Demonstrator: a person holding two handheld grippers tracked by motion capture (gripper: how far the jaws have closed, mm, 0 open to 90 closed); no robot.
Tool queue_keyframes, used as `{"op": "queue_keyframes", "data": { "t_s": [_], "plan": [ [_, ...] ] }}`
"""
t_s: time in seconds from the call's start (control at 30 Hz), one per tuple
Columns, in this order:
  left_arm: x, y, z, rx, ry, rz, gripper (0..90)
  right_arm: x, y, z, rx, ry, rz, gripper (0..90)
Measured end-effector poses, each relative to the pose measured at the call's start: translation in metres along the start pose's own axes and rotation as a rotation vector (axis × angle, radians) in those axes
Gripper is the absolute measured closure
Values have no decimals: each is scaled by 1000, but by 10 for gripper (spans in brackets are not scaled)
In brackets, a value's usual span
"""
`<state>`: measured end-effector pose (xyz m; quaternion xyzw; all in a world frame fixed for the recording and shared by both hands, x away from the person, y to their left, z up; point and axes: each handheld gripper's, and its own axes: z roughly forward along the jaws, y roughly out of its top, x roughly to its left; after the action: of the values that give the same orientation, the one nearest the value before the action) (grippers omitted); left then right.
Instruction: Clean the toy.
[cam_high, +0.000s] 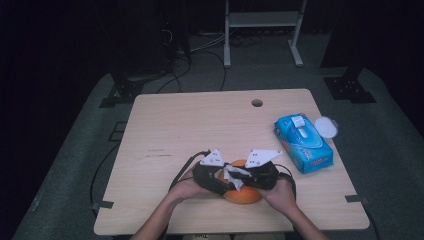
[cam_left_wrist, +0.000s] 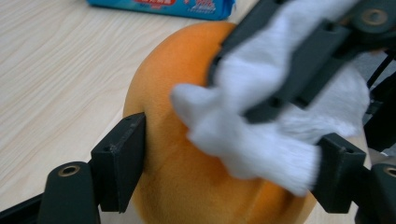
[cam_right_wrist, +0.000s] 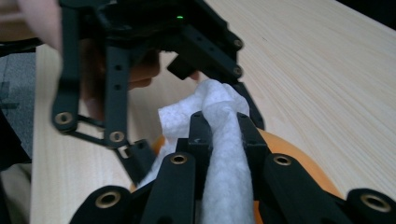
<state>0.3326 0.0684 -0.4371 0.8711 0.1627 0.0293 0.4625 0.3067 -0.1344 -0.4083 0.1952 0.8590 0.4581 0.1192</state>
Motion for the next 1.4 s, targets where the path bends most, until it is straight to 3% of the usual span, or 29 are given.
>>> {"op": "queue_keyframes", "data": {
  "t_s": [0.07,0.1,0.17,0.2,0.23,0.3,0.37,0.43,0.5,0.63,0.7,0.73,0.77,0.8,0.83,0.93,1.1,1.2,1.3,1.4],
  "plan": [
    [1,-1,0,-3,-4,-5,236,-5,-1,0,-3,-1,18,788],
    [1,-2,0,-6,-4,-5,237,-18,-6,-7,-12,-33,64,787],
    [1,-1,0,-5,-6,0,237,-23,-9,-10,-13,-46,81,787],
    [1,-1,0,-7,-11,1,236,-34,-18,-19,-7,-77,123,787],
    [1,-1,0,-7,-11,1,232,-38,-24,-24,-12,-79,145,787],
    [3,2,-4,-38,-49,-18,184,-40,-33,-32,-28,-59,172,787],
    [4,4,-5,-34,-50,-22,114,-38,-37,-34,-41,-52,165,787],
    [7,3,-4,-19,-53,-62,101,-32,-40,-39,-40,-59,144,787],
    [8,1,-2,-13,-67,-76,154,-32,-40,-40,-37,-56,143,787],
    [4,4,-3,14,-52,-70,225,-29,-35,-40,-44,-69,124,786],
    [1,7,-3,25,-38,-72,229,-14,-20,-34,-64,-8,73,786],
    [-2,10,-3,53,-24,-55,229,-7,-14,-28,-50,-4,34,785],
    [-2,10,-3,53,-24,-55,231,-7,-14,-28,-50,-4,34,785],
    [-5,10,-4,68,-11,-58,232,4,-4,-15,-19,-21,-27,782],
    [-5,10,-4,68,-11,-58,234,5,-1,-11,-9,-28,-35,782],
    [-2,8,-6,53,-29,-73,231,-7,-2,-8,-9,1,11,782],
    [4,7,-5,-16,-80,-106,96,-8,-17,-15,-31,54,11,790],
    [5,3,1,-3,-95,-109,130,-9,-18,-18,-36,74,21,789],
    [3,3,4,5,-72,-117,169,-10,-14,-17,-33,62,31,785],
    [4,2,2,6,-67,-121,198,-9,-6,-14,-15,11,32,783]
  ]
}}
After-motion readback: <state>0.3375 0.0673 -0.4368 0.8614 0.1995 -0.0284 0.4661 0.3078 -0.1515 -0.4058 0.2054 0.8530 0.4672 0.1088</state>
